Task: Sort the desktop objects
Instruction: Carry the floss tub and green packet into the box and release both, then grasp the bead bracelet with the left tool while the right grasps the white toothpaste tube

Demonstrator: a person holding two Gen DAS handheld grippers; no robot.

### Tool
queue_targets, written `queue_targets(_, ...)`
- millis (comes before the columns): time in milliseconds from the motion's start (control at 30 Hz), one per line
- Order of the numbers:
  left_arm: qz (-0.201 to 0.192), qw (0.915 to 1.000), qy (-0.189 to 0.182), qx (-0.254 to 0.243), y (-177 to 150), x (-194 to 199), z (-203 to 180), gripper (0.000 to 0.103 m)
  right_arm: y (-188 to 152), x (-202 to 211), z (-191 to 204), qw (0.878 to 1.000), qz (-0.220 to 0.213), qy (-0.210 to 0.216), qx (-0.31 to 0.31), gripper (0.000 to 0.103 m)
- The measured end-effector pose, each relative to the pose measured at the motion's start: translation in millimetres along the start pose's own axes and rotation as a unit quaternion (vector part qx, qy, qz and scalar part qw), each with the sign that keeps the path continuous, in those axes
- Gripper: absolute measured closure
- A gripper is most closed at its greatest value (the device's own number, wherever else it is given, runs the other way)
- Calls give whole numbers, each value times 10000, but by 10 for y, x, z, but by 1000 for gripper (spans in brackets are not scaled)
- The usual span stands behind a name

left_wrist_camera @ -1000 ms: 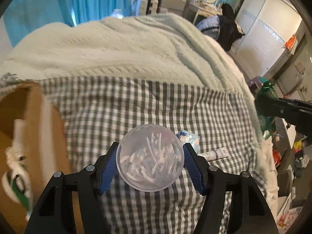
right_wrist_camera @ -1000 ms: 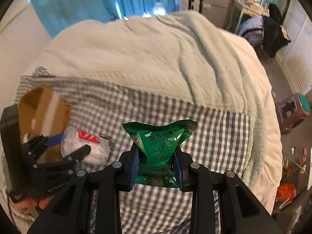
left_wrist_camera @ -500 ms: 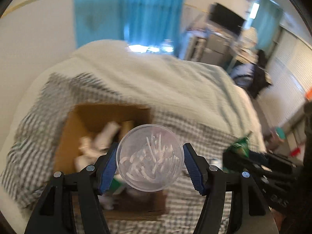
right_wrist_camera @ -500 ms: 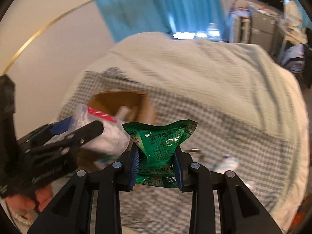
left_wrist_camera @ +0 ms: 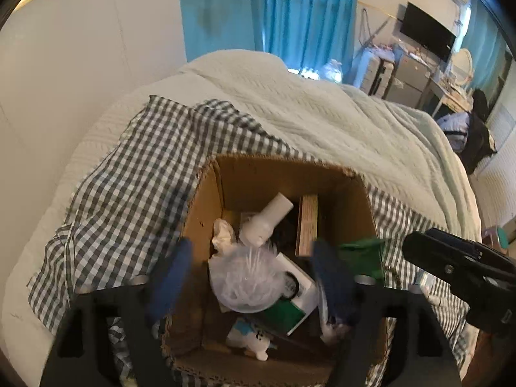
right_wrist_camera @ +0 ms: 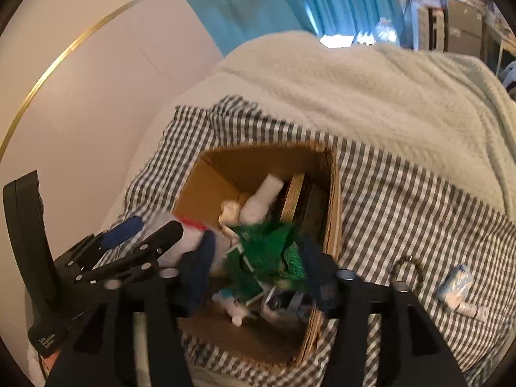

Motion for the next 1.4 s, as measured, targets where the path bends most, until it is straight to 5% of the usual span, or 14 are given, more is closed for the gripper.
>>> queue_targets(367, -242, 9993, -264, 139, 65, 173, -289, 10, 76, 564, -450, 9952, -607, -763, 39, 43)
queue_targets(700, -314, 9940, -598, -862, -312, 406, -1567, 5, -284, 1180, -1323, 9894, -603, -1322, -79, 43)
queue_targets(967, 347, 9841, -839, -1525, -858, -231, -2429, 5, -887, 1186, -2600, 9793, 138, -1929, -598, 43)
queue_targets(1100, 685, 9816, -452, -1723, -1063, -722, -2610, 5, -1132, 1014, -3071, 9753, 563, -1971, -823, 43)
queue_targets(1400, 1366, 9784, 86, -1547, -1295, -1773, -2619, 8, -1530, 8, -3140, 9651, 1795, -1848, 463, 43)
Point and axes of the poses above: each gripper's, at about its wrist camera, not at the fingertips, and x roughly against the way its jaws point, z to its left, y to its top, the point moved 5 cm from there along -x, roughly the way its jaws point, and after that the axes turned 7 degrees about z, right-handed, at the moved point
